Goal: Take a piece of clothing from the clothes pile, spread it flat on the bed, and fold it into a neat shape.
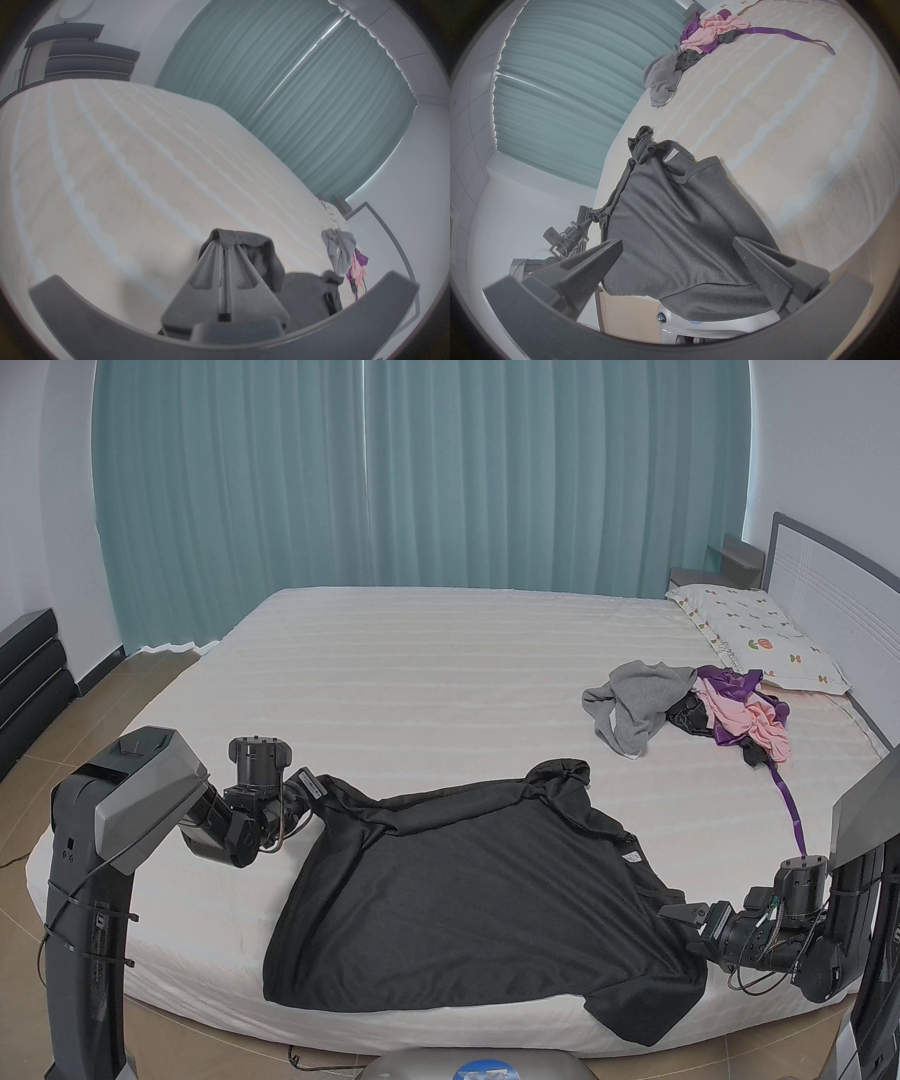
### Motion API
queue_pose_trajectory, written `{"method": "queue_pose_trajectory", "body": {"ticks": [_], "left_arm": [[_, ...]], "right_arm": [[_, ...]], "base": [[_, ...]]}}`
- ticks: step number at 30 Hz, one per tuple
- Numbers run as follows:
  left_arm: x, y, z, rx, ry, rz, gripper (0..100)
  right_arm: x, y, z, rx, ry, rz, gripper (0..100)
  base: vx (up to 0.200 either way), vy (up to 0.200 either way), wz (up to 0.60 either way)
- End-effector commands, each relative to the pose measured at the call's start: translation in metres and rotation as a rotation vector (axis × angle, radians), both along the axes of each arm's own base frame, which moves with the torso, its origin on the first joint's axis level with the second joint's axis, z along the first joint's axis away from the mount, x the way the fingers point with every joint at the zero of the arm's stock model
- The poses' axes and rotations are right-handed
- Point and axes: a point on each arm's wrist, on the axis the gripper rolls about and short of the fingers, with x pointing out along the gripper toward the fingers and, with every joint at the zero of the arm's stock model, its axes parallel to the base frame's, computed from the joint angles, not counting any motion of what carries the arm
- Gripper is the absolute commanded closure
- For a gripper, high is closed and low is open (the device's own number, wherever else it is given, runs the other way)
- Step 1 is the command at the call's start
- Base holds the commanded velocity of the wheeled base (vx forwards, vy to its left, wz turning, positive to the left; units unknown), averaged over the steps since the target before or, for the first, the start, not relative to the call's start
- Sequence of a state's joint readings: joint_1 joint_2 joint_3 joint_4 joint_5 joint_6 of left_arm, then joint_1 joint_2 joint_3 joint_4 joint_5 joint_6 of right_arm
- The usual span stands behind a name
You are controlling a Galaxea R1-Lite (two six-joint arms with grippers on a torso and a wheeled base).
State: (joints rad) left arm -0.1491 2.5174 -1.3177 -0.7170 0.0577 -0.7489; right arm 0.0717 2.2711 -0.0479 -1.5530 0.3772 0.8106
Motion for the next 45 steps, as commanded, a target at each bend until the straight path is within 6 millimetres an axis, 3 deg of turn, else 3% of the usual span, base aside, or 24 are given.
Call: {"method": "queue_pose_trajectory", "body": {"ticks": [1,12,20,27,28,32,33,36,42,43,45], "left_arm": [[0.017,-0.002,0.008,0.005,-0.067,0.033,100],[0.055,0.002,0.030,0.046,-0.242,0.172,100],[0.061,0.003,0.038,0.060,-0.284,0.193,100],[0.072,0.002,0.009,0.155,-0.266,0.213,100],[0.072,0.002,0.006,0.159,-0.263,0.215,0],[0.072,0.002,-0.005,0.174,-0.238,0.209,0],[0.069,0.002,-0.019,0.205,-0.201,0.198,0],[0.063,0.005,-0.025,0.208,-0.169,0.200,0],[0.041,0.018,0.008,0.141,-0.143,0.235,0],[0.028,0.019,0.021,0.102,-0.127,0.237,0],[0.012,0.020,0.026,0.065,-0.087,0.223,0]], "right_arm": [[0.000,0.001,0.001,-0.001,-0.011,0.006,0],[-0.003,0.008,0.000,-0.002,0.001,0.035,0],[-0.005,0.015,0.000,-0.009,0.002,0.063,0],[-0.007,0.016,0.000,-0.008,0.009,0.070,0],[-0.007,0.016,0.000,-0.007,0.008,0.070,0],[-0.007,0.017,0.001,-0.005,0.008,0.072,0],[-0.010,0.017,0.004,0.002,0.005,0.076,0],[-0.010,0.017,0.007,0.013,-0.007,0.086,0],[-0.008,0.017,0.013,0.015,-0.041,0.086,0],[-0.007,0.017,0.016,0.019,-0.054,0.087,0],[-0.006,0.018,0.017,0.015,-0.064,0.088,0]], "base": [[0.000,0.000,0.00],[0.000,0.000,0.00],[0.000,0.000,0.00],[0.000,0.000,0.00],[0.000,0.000,0.00],[0.000,0.000,0.00],[0.000,0.000,0.00],[0.000,0.000,0.00],[0.000,0.000,0.00],[0.000,0.000,0.00],[0.000,0.000,0.00]]}}
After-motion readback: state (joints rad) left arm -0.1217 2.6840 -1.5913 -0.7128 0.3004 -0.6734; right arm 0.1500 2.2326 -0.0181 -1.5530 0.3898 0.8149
